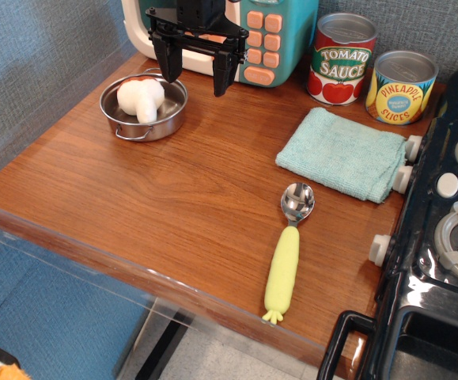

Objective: Move spoon to left of blue cloth.

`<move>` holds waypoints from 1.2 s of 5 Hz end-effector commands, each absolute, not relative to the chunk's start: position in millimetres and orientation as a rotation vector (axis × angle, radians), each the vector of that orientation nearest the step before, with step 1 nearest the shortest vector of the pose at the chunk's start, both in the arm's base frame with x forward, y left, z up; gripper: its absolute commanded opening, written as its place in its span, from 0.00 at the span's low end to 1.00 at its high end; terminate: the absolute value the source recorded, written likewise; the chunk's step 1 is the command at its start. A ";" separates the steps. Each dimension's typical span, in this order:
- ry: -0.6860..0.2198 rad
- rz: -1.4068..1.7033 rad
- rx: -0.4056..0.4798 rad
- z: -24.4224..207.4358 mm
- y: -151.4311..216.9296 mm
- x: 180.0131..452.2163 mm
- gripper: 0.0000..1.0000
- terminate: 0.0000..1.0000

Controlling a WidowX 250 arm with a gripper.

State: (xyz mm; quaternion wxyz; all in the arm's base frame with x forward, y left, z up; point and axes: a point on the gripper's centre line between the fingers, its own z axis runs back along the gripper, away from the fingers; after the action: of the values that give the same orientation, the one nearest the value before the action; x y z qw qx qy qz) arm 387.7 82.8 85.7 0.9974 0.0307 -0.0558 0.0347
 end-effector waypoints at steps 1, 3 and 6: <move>-0.112 0.069 0.061 85.7 82.8 387.7 1.00 0.00; -0.114 0.039 0.033 87.7 28.4 349.0 1.00 0.00; -0.074 0.100 -0.001 72.7 -53.1 258.9 1.00 0.00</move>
State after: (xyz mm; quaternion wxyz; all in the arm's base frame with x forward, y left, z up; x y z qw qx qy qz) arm 252.8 -52.3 57.4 0.9985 0.0029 -0.0127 0.0530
